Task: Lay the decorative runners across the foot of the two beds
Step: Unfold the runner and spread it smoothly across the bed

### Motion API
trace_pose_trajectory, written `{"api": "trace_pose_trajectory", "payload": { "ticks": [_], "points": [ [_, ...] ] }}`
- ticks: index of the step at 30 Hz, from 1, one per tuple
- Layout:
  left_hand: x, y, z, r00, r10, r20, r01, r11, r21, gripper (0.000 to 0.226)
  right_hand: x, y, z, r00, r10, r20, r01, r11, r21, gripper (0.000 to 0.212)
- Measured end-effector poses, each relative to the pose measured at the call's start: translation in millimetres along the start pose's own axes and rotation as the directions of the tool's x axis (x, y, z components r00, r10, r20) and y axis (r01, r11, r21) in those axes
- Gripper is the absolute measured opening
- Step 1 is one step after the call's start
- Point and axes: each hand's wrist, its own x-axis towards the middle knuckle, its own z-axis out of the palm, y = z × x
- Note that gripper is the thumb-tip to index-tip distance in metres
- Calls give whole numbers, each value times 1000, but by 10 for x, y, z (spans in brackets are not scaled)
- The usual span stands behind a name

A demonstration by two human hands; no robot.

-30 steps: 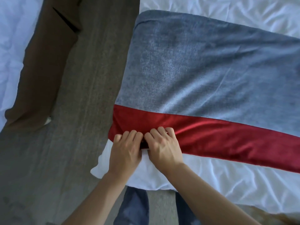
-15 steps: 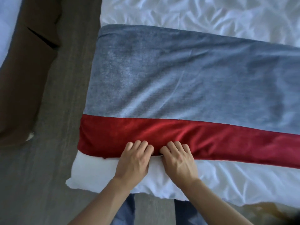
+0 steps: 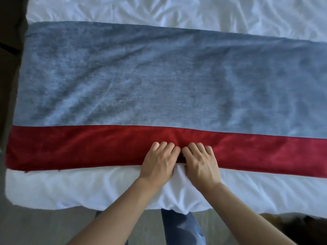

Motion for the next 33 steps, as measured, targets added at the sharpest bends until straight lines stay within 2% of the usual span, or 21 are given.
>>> {"api": "trace_pose_trajectory", "payload": {
  "ticks": [3, 7, 10, 13, 18, 22, 24, 27, 29, 33],
  "points": [
    [70, 238, 104, 1000, 16, 2, -16, 1000, -9, 14, -211, 179, 25, 999, 49, 13, -49, 999, 7, 14],
    [-141, 349, 213, 999, 36, 34, -36, 999, -1, 14, -469, 93, 91, 998, 55, 31, -57, 996, 64, 11],
    [-99, 306, 229, 1000, 30, 9, -30, 999, 16, 13, -380, 86, 104, 998, 57, 38, -59, 997, 55, 10],
    [-29, 285, 268, 999, 29, -34, -29, 1000, -8, 16, -380, 82, 146, 993, 112, 27, -113, 993, 44, 17],
    [-303, 418, 345, 1000, 26, -12, -27, 994, -105, 13, -672, 9, 128, 989, 135, 68, -139, 989, 55, 18],
    [-188, 348, 202, 997, 62, 35, -53, 974, -221, 5, -581, 127, -83, 989, 103, 104, -121, 975, 187, 3],
    [37, 289, 115, 999, 42, 26, -35, 972, -234, 16, -339, 258, -163, 991, 120, 52, -128, 967, 221, 15],
    [540, 195, 56, 996, -30, -84, 12, 978, -206, 39, 202, 456, -143, 990, 139, -15, -133, 969, 207, 37],
    [905, 148, 70, 990, -92, -111, 74, 985, -154, 52, 557, 576, -45, 989, 149, 4, -148, 972, 180, 47],
    [1314, -71, 244, 983, -165, -82, 163, 986, -33, 63, 921, 1037, 157, 990, 109, 91, -114, 992, 55, 60]
  ]
}}
